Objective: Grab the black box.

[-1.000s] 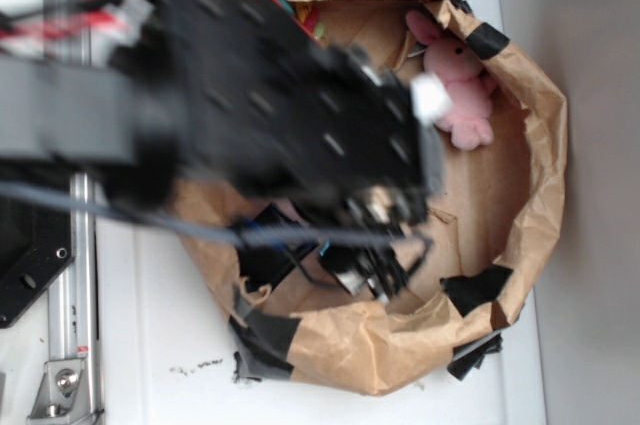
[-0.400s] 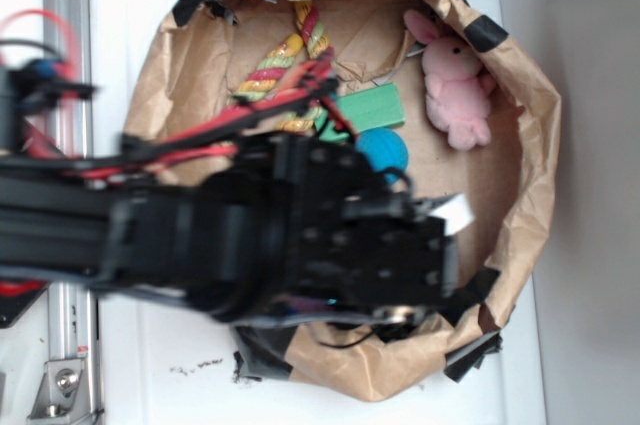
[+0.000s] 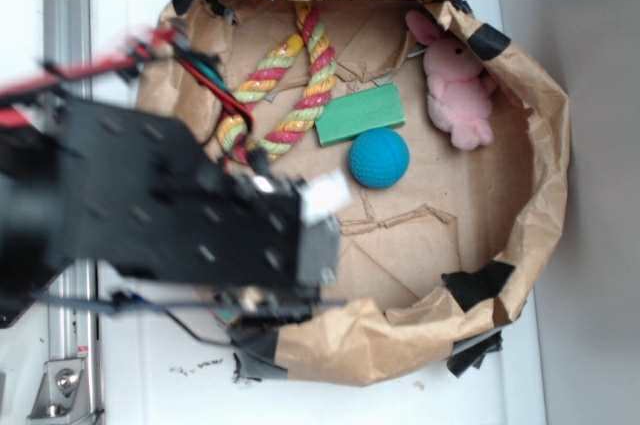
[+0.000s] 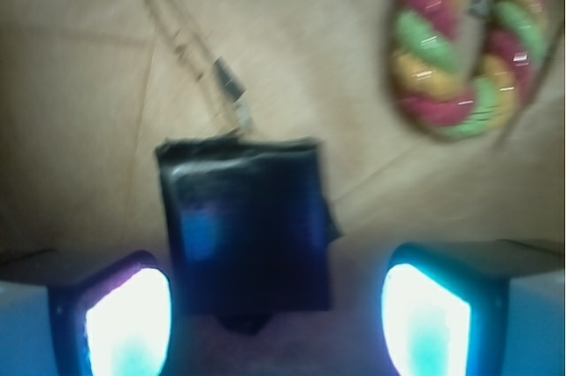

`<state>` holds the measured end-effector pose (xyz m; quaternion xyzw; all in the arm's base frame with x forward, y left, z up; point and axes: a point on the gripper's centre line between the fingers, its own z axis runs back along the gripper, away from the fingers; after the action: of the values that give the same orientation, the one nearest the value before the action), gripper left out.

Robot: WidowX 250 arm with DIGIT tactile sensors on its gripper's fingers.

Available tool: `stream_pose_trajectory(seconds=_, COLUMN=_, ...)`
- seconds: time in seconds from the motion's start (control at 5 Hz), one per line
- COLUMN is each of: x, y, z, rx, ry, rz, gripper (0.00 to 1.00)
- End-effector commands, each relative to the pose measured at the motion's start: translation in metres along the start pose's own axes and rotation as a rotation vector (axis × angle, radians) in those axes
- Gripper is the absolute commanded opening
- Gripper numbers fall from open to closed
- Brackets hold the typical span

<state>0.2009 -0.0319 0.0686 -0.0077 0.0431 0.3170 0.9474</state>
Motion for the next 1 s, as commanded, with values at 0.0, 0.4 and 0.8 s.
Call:
stream_pose_trajectory(seconds=0.0, x=0.011, y=0.013, z=-0.004, rx=-0.130, ry=-0.068, rz=-0.131, gripper=1.00)
stream_pose_trajectory(seconds=0.4, x=0.017, y=-0.016, z=-0.040, rx=-0.102, ry=-0.020, rz=-0.249, gripper=1.00)
stream_pose_trajectory(seconds=0.8, x=0.006, y=-0.020, z=-0.049, rx=-0.066, ry=-0.004, rz=-0.266, gripper=1.00)
